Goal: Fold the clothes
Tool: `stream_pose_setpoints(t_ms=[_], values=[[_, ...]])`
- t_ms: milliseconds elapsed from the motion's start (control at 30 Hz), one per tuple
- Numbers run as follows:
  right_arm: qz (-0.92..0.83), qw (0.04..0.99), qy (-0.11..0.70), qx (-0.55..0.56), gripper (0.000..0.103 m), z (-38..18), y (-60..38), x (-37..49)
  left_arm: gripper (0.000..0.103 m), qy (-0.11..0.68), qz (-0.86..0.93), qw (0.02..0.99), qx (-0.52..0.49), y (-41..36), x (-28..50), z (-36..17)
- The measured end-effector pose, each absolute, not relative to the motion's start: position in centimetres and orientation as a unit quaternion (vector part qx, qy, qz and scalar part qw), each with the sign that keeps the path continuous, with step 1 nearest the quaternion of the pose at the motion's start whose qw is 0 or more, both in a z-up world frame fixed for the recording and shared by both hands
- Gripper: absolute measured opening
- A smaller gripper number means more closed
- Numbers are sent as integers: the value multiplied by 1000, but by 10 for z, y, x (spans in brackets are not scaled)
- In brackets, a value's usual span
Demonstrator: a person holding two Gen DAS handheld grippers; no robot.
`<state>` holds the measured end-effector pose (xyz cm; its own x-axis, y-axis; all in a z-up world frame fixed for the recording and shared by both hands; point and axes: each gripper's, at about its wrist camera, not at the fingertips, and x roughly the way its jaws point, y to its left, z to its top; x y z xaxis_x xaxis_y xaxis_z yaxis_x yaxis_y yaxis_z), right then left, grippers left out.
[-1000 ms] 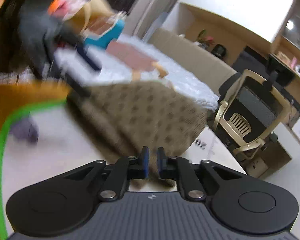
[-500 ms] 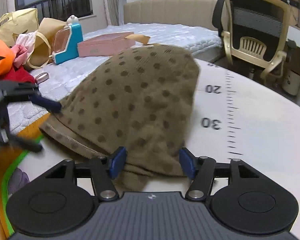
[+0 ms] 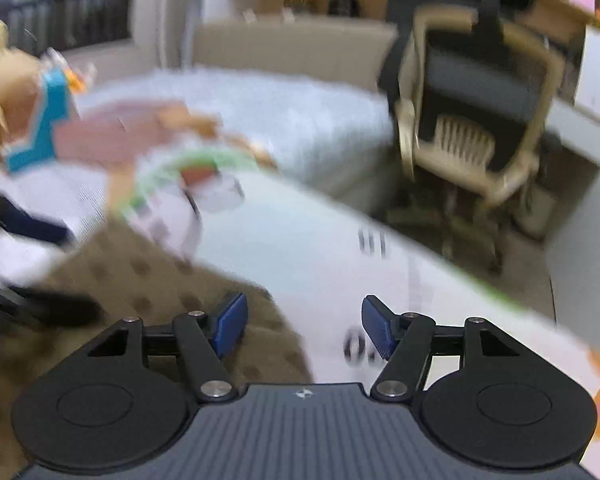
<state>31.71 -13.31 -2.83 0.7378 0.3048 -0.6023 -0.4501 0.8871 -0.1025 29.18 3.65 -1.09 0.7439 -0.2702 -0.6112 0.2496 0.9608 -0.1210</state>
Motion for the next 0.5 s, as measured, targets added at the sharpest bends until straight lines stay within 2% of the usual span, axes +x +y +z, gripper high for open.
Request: stream_pose_setpoints(t_ms=[100,300,400,500], values=[[183,925,313,-115,63,-42,-144,320,100,336,-145,930,-18,32,293,-17],[221,932,274,-85,63,-10,-155,275,101,335,-148,931,-13,30,289,-20],[261,912,304,-85,63,-19,-141,261,102,337,-146,930,-12,30,289,-20],[252,915,301,-89,75,-34,-137,259,102,345,-147,927,-15,32,288,-21]])
